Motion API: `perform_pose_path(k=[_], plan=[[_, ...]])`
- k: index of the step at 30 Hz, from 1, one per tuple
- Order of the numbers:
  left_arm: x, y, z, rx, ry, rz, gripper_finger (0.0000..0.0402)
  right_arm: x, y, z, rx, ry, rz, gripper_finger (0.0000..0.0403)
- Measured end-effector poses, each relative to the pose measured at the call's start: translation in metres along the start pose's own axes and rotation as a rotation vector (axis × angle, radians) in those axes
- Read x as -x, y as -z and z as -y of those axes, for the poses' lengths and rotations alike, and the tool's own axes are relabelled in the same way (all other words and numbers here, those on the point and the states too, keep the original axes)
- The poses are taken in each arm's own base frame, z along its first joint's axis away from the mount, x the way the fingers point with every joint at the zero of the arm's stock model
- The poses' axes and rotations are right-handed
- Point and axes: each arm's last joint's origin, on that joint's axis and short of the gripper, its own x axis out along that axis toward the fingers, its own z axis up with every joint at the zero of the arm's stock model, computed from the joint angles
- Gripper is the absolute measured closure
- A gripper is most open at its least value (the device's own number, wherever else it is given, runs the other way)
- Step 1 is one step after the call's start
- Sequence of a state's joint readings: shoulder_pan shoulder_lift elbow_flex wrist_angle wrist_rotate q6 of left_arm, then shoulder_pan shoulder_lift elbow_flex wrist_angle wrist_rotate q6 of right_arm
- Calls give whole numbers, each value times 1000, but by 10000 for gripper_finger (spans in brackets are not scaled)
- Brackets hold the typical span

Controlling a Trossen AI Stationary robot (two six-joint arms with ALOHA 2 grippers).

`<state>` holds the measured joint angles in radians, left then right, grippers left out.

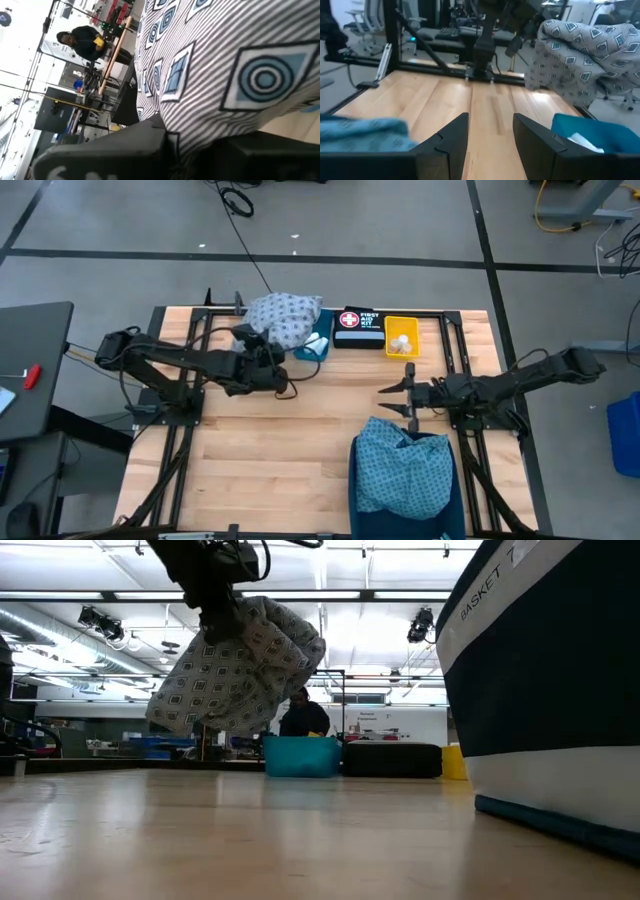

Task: Pick & place medical supplies in basket/bin
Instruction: Put the gray patient gown into the blue organizer bin

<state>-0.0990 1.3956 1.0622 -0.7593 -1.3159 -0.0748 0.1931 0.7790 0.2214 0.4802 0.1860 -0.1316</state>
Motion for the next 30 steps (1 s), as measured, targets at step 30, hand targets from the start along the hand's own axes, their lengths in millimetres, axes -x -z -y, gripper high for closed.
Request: perform_pose_path(k=[30], plan=[[141, -85, -3, 65, 280, 585, 368, 68, -1, 5, -52, -42, -39, 240]])
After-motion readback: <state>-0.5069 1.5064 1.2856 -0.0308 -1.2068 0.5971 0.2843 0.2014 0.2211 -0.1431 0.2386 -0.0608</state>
